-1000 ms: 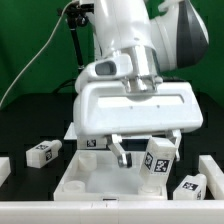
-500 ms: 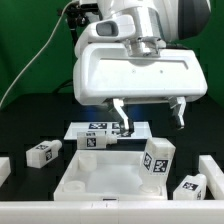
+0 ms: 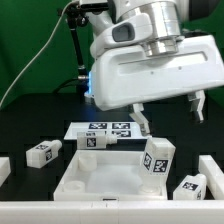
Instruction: Assemble one leg
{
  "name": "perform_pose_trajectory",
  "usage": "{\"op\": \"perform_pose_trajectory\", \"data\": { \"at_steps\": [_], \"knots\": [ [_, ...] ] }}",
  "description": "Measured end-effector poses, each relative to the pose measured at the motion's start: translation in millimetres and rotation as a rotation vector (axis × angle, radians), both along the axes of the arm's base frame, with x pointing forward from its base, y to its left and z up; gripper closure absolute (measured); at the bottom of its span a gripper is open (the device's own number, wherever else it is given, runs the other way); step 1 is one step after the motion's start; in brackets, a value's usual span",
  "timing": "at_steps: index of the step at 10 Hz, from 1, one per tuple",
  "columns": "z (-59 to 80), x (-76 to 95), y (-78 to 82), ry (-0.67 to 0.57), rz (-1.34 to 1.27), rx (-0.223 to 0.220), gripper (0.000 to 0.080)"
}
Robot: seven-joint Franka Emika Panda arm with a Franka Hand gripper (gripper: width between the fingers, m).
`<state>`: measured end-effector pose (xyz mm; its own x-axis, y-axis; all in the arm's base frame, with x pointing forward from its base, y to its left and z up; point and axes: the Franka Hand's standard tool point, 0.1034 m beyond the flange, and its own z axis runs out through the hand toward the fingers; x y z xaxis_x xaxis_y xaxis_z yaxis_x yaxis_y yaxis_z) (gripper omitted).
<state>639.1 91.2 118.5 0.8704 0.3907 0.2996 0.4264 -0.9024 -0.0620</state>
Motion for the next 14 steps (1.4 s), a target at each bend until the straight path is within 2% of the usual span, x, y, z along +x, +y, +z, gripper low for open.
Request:
{"op": "perform_pose_trajectory", "data": {
  "at_steps": [1, 3, 4, 5, 8, 9, 10, 11, 14],
  "knots": [
    [3.6, 1.2, -4.3, 0.051, -0.02, -0.03, 0.015],
    [26.9, 9.0, -4.9, 0.134, -0.01, -0.115, 0.015],
    [32.7, 4.1, -5.7, 0.206, 0.004, -0.133, 0.015],
    [33.2, 4.7, -3.8, 0.24, 0.006, -0.136, 0.015],
    [30.8, 7.7, -5.5, 0.228, -0.003, -0.132, 0.015],
    [30.7, 18.1, -11.4, 0.171, -0.099, -0.119, 0.015],
    [27.9, 20.3, -10.4, 0.141, -0.199, -0.111, 0.015],
    [24.5, 21.5, -4.1, 0.108, -0.233, -0.101, 0.015],
    [17.3, 18.4, -6.1, 0.091, -0.198, -0.103, 0.015]
  ]
}}
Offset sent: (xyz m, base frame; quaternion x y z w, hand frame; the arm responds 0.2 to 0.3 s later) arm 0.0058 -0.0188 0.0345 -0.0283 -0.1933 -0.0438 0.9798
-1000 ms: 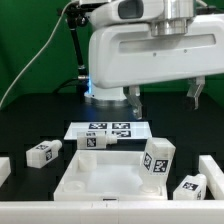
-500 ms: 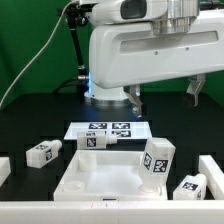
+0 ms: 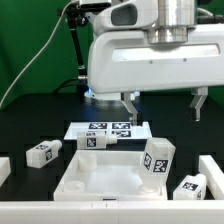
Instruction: Assemble one leg
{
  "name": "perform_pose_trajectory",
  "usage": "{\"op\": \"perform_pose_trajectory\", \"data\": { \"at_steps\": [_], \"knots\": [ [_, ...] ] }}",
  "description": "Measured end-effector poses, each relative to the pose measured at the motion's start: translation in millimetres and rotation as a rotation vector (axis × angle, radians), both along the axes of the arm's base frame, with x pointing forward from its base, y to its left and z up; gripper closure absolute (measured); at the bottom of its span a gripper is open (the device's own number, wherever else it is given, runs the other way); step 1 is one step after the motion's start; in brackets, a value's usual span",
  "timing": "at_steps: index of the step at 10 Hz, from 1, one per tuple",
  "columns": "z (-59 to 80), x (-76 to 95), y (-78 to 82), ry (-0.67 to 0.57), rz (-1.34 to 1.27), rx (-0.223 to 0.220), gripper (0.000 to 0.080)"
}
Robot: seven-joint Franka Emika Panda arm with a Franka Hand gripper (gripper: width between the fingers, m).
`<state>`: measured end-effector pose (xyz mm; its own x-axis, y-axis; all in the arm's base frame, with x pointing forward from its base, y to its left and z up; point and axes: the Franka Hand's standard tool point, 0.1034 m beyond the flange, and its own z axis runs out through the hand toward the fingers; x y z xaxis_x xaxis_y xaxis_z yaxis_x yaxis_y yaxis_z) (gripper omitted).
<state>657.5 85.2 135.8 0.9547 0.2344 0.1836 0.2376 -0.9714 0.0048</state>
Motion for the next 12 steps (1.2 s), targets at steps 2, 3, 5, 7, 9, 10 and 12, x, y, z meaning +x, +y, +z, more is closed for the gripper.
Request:
{"op": "perform_pose_trajectory", "data": {
  "at_steps": [2, 3, 5, 7, 9, 10, 12],
  "knots": [
    [-1.0, -2.6, 0.0, 0.02, 0.001, -0.003, 0.015],
    [-1.4, -3.2, 0.1, 0.024, 0.001, -0.004, 0.015],
    [-4.4, -14.1, -0.3, 0.172, -0.016, -0.033, 0.015],
    [-12.8, -6.2, 1.9, 0.265, -0.049, -0.063, 0.015],
    [-20.8, -6.1, 3.7, 0.311, -0.049, -0.068, 0.015],
    [-23.7, -5.0, 3.7, 0.302, -0.042, -0.066, 0.015],
    [-29.9, -5.9, -1.0, 0.31, -0.032, -0.067, 0.015]
  ]
}}
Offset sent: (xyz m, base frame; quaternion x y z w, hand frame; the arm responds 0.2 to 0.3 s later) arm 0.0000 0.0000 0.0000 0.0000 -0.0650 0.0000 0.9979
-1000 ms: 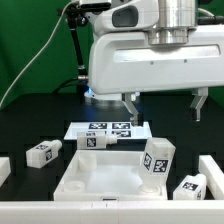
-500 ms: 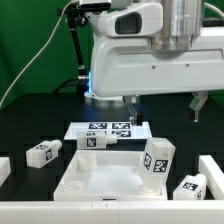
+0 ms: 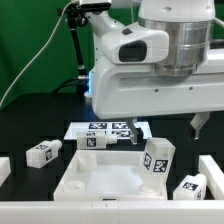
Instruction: Assemble one leg
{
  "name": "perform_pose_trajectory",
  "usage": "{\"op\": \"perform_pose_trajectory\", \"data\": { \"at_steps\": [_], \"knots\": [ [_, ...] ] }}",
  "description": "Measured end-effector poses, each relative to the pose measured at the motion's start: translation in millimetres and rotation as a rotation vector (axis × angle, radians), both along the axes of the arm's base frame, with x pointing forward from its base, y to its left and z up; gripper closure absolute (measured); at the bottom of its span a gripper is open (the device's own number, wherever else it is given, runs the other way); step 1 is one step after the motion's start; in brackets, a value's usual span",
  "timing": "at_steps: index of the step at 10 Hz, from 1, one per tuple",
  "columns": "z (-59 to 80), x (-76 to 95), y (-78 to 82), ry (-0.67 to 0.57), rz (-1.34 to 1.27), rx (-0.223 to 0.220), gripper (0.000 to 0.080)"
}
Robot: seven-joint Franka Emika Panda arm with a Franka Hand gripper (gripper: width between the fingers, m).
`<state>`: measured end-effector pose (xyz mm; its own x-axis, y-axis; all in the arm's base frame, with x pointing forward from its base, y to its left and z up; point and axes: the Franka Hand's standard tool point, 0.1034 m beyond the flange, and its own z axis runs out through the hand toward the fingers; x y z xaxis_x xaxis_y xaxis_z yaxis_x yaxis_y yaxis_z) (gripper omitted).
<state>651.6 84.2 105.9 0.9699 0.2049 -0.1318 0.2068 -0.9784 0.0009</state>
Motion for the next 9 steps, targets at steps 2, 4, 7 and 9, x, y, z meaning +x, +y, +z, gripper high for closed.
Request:
{"op": "perform_pose_trajectory", "data": {
  "at_steps": [2, 4, 7, 9],
  "knots": [
    [-2.3, 0.4, -5.8, 0.003, 0.023, 0.001, 0.015],
    [-4.1, 0.7, -14.5, 0.007, 0.041, 0.004, 0.015],
    [-10.2, -0.8, -20.7, 0.017, 0.058, 0.008, 0.015],
    [-10.2, -0.8, -20.6, 0.017, 0.058, 0.008, 0.0279]
  ]
}}
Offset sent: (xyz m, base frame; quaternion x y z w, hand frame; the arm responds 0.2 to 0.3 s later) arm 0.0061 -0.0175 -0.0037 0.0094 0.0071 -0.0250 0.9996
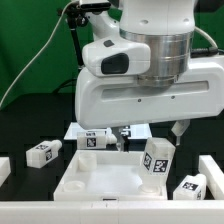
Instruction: Assemble one leg
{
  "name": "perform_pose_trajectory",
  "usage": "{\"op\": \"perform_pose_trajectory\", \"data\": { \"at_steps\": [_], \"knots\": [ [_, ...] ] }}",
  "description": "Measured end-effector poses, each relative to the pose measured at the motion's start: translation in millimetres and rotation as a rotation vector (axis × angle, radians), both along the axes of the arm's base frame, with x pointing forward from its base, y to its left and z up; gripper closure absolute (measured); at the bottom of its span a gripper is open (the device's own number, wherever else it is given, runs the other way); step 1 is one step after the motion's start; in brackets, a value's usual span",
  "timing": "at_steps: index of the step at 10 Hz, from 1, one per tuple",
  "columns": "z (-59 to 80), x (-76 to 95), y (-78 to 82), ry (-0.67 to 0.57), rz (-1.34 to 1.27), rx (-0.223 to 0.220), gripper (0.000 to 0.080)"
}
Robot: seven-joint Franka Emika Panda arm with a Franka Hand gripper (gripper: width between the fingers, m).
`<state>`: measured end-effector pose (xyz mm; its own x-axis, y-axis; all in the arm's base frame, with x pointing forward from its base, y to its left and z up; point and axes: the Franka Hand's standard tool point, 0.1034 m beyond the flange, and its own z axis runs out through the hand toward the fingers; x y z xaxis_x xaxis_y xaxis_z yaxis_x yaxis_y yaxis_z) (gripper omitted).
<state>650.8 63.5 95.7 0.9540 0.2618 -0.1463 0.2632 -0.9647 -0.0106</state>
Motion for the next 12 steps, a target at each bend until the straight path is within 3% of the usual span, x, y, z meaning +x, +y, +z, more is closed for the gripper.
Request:
{"op": "perform_pose_trajectory", "data": {
  "at_steps": [1, 2, 7, 12],
  "knots": [
    [0.3, 0.0, 0.6, 0.0, 0.001, 0.0, 0.0425],
    [1.0, 0.2, 0.5, -0.001, 0.002, 0.0, 0.0518],
    [0.3, -0.3, -0.4, 0.004, 0.035, 0.015, 0.0518],
    [-0.3, 0.8, 3.8, -0.012, -0.388, -0.002, 0.0518]
  ]
}}
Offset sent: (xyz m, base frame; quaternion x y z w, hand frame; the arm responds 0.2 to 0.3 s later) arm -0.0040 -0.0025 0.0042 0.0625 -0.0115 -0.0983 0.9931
